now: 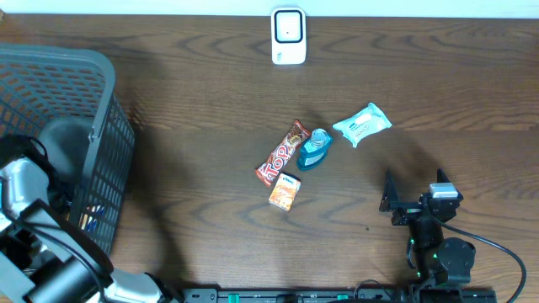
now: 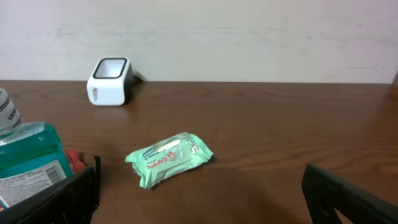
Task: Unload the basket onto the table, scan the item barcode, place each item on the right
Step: 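Lift yellow snack bag out of basket and carry it past scanner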
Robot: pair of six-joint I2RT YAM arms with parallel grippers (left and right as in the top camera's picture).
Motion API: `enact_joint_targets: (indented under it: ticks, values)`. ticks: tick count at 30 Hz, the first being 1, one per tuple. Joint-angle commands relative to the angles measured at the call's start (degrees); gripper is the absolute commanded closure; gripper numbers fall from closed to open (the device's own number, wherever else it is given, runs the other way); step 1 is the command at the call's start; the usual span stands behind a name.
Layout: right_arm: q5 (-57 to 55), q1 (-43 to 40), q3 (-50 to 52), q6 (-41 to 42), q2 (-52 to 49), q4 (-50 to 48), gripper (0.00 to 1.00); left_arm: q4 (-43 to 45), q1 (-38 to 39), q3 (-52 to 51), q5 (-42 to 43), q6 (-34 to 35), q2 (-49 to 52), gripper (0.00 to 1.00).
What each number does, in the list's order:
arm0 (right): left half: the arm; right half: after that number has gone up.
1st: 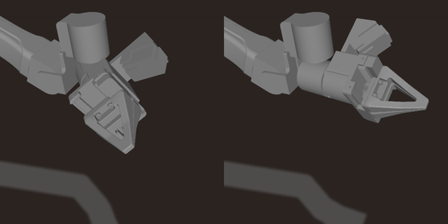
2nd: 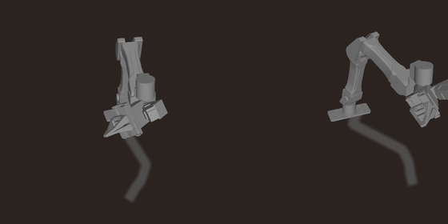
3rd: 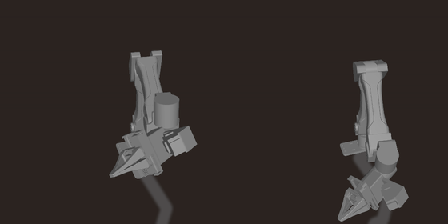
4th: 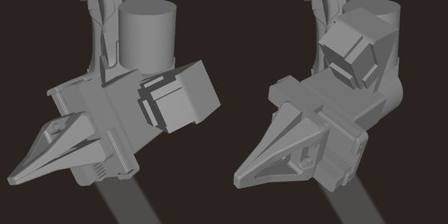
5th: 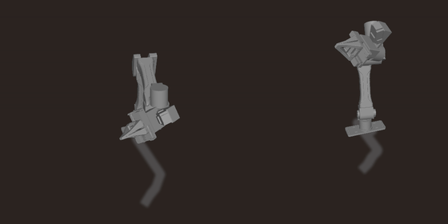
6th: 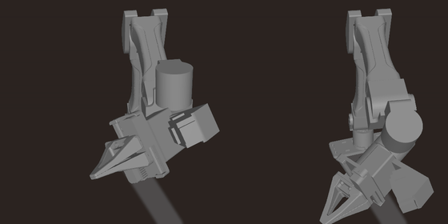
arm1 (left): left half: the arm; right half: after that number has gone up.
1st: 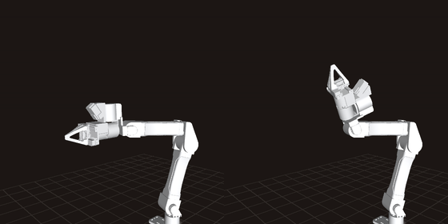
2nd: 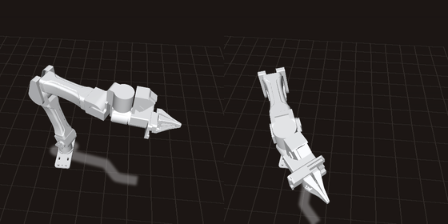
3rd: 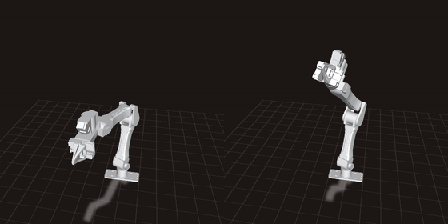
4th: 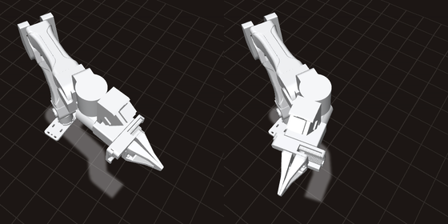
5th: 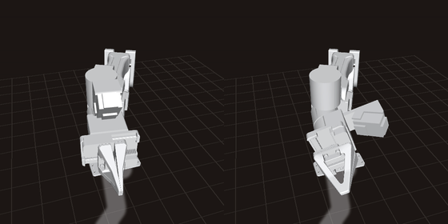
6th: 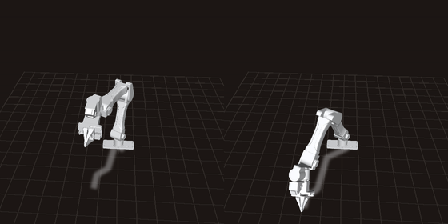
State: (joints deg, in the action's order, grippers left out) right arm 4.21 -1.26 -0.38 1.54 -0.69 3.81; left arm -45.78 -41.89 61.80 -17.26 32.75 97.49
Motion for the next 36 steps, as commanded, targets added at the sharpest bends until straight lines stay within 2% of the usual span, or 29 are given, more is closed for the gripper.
enact_joint_targets:
  ticks: [1, 7, 9, 14, 16, 19, 24, 26, 28, 30, 33, 36]
  values:
    - [-0.2, 0.5, 0.1, 0.8, 0.3, 0.2, 0.01, -0.2, -0.2, 5.9, 10.2, -0.1, -8.0, 0.93]
    - [-0.2, 0.5, 0.1, 0.8, 0.3, 0.2, 0.01, 6.2, -0.2, 14.3, 23.0, 1.4, -21.6, 0.93]
    - [-0.2, 0.5, 0.1, 0.8, 0.3, 0.2, 0.01, 9.4, -0.2, 15.7, 26.4, 4.1, -25.9, 0.93]
    - [-0.2, 0.4, 0.1, 0.8, 0.3, 0.2, 0.01, 21.0, -0.1, 16.7, 43.9, 12.2, -36.5, 0.93]
    - [-0.2, 0.5, 0.1, 0.8, 0.3, 0.2, 0.01, 27.1, 1.9, 16.7, 53.1, 14.4, -39.8, 0.93]
    - [-0.2, 0.5, 0.1, 0.8, 0.3, 0.2, 0.01, 32.2, 8.0, 16.7, 59.7, 13.9, -42.1, 0.93]
    - [-0.2, 0.5, 0.1, 0.8, 0.3, 0.2, 0.01, 30.1, 24.1, 16.5, 60.3, 1.6, -42.9, 0.93]
    - [-0.2, 0.5, 0.1, 0.8, 0.3, 0.2, 0.01, 25.2, 33.3, 15.9, 59.9, -6.7, -41.6, 0.93]
    - [-0.2, 0.5, 0.1, 0.8, 0.3, 0.2, 0.01, 19.8, 39.4, 15.4, 56.5, -11.9, -39.9, 0.93]
    - [-0.2, 0.5, 0.1, 0.8, 0.3, 0.2, 0.01, 13.6, 44.9, 15.2, 48.9, -14.8, -37.1, 0.93]
    - [-0.2, 0.5, 0.1, 0.8, 0.3, 0.2, 0.01, 6.5, 52.2, 15.2, 36.5, -15.2, -31.2, 0.93]
    - [-0.2, 0.5, 0.1, 0.8, 0.3, 0.2, 0.01, 4.1, 57.7, 15.2, 31.8, -15.2, -24.1, 0.93]
